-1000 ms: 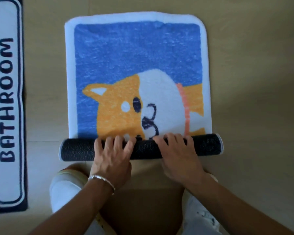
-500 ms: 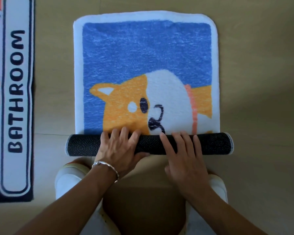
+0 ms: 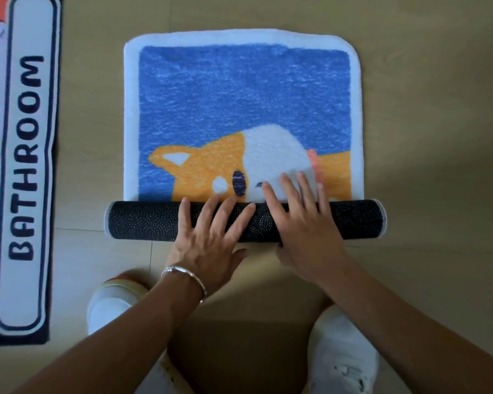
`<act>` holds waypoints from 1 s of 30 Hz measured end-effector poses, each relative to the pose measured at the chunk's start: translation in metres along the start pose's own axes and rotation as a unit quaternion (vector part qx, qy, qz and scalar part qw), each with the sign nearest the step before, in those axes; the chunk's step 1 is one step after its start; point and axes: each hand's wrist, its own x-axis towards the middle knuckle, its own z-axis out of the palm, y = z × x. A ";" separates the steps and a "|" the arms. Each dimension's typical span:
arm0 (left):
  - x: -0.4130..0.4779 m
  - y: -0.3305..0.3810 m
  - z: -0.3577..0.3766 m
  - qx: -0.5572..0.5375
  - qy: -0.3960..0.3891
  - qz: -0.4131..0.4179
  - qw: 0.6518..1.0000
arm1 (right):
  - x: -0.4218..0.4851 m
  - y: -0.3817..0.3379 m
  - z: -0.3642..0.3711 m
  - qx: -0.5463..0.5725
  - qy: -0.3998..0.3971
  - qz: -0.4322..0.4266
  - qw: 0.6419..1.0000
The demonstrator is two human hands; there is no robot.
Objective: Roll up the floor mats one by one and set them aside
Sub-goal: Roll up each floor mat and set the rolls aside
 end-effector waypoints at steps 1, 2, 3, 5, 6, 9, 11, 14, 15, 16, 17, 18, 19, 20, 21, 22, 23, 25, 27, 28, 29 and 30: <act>0.007 -0.004 -0.002 -0.002 -0.004 -0.002 1.000 | -0.004 -0.003 -0.001 0.004 0.010 0.005 1.000; 0.015 -0.008 -0.004 -0.003 -0.010 -0.005 1.000 | -0.010 -0.006 -0.002 0.010 0.018 0.015 1.000; 0.021 -0.011 -0.007 -0.002 -0.021 -0.010 1.000 | -0.015 -0.010 -0.002 0.017 0.022 0.023 0.999; 0.029 -0.014 -0.010 0.008 -0.046 -0.014 0.999 | -0.023 -0.015 0.002 0.021 0.018 0.032 0.999; 0.031 -0.013 -0.010 0.020 -0.050 -0.013 0.998 | -0.024 -0.015 0.003 0.021 0.013 0.035 0.999; 0.029 -0.013 -0.013 0.048 -0.033 -0.018 0.998 | -0.011 -0.010 0.001 0.022 -0.013 0.037 0.999; 0.028 -0.014 -0.016 0.057 0.002 -0.011 0.998 | 0.005 -0.005 -0.006 0.013 -0.033 0.036 0.999; 0.021 -0.015 -0.015 0.066 0.029 0.013 0.997 | 0.025 0.002 -0.019 0.003 -0.042 0.024 0.999; 0.021 -0.015 -0.014 0.067 0.025 0.008 0.997 | 0.029 0.003 -0.022 0.008 -0.048 0.024 0.999; 0.023 -0.016 -0.013 0.070 0.014 -0.001 0.997 | 0.031 0.002 -0.023 0.013 -0.052 0.030 0.998; 0.026 -0.016 -0.016 0.069 -0.001 -0.010 0.998 | 0.030 0.001 -0.024 0.013 -0.051 0.038 0.998; 0.031 -0.017 -0.019 0.067 -0.016 -0.018 0.997 | 0.028 -0.001 -0.024 0.007 -0.047 0.045 0.998; 0.038 -0.020 -0.023 0.071 -0.033 -0.023 0.997 | 0.024 -0.003 -0.023 0.006 -0.030 0.052 0.998; 0.047 -0.023 -0.027 0.072 -0.046 -0.020 0.996 | 0.020 -0.005 -0.019 0.009 -0.011 0.058 0.998; 0.056 -0.027 -0.028 0.065 -0.053 -0.012 0.996 | 0.018 -0.006 -0.015 0.010 0.008 0.063 0.998; 0.064 -0.031 -0.029 0.054 -0.063 -0.009 0.997 | 0.018 -0.005 -0.012 0.008 0.023 0.064 0.998; 0.071 -0.034 -0.032 0.047 -0.076 -0.012 0.996 | 0.020 -0.004 -0.010 0.001 0.032 0.062 0.998; 0.078 -0.036 -0.035 0.046 -0.082 -0.022 0.995 | 0.030 -0.001 -0.015 -0.002 0.029 0.064 0.998; 0.079 -0.036 -0.037 0.056 -0.073 -0.030 0.995 | 0.043 0.000 -0.024 0.000 0.001 0.070 0.998; 0.080 -0.036 -0.038 0.063 -0.068 -0.034 0.995 | 0.049 0.001 -0.026 0.001 -0.006 0.070 0.998; 0.081 -0.037 -0.039 0.065 -0.062 -0.037 0.995 | 0.053 0.002 -0.027 0.000 -0.006 0.068 0.998; 0.082 -0.037 -0.040 0.059 -0.059 -0.040 0.996 | 0.057 0.002 -0.030 -0.004 -0.006 0.067 0.998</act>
